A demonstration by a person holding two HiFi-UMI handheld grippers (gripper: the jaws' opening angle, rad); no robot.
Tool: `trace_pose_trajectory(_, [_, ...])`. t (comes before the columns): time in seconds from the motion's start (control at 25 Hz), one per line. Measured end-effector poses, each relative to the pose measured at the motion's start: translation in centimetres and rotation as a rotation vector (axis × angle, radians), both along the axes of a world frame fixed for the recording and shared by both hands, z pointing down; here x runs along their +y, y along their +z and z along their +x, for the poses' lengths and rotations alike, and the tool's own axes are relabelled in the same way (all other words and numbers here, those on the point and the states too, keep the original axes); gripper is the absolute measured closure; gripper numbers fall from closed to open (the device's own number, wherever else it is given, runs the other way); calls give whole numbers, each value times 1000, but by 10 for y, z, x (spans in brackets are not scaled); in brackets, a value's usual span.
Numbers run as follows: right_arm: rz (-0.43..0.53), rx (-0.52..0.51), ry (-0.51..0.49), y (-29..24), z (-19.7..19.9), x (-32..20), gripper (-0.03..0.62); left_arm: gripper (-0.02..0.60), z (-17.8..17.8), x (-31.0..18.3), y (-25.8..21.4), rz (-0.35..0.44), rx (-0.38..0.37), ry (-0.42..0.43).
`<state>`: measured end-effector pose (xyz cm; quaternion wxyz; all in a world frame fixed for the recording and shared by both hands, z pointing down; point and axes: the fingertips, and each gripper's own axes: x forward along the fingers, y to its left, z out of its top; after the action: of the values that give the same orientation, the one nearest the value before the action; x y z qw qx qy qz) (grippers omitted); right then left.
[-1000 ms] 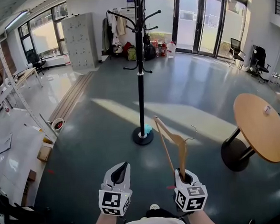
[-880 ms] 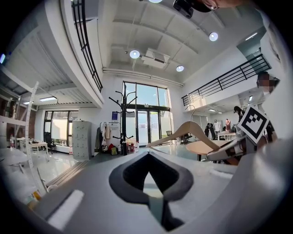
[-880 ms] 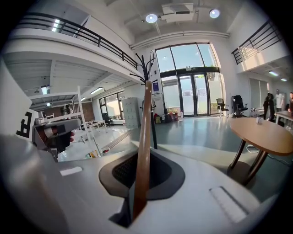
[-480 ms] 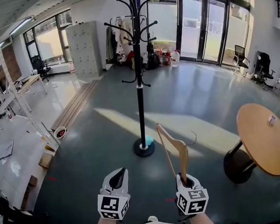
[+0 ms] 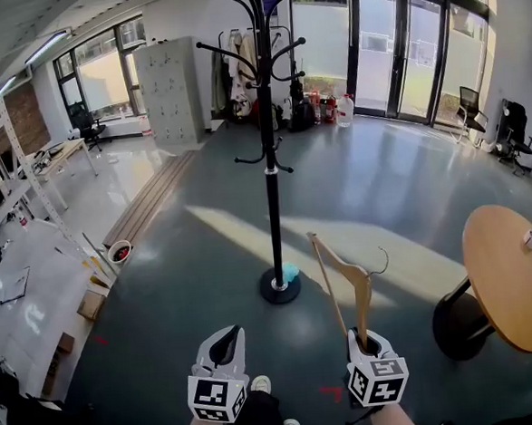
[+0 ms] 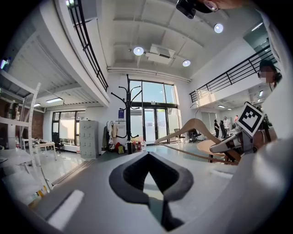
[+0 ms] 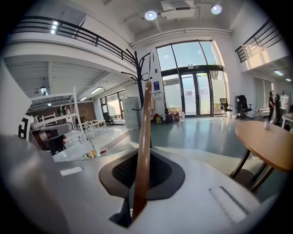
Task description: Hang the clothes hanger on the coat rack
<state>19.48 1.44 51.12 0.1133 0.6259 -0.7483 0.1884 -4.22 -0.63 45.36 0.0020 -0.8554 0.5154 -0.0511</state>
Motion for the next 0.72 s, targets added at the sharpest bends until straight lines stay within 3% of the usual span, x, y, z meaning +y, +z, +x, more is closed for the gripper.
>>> trace_pose_trajectory(0.28, [-4, 9, 34, 9, -1, -73, 549, 581, -6, -79, 6, 10, 16, 19])
trace_pose_trajectory(0.72, [25, 18, 137, 0, -28, -237, 549, 581, -49, -260, -1, 42, 43, 79])
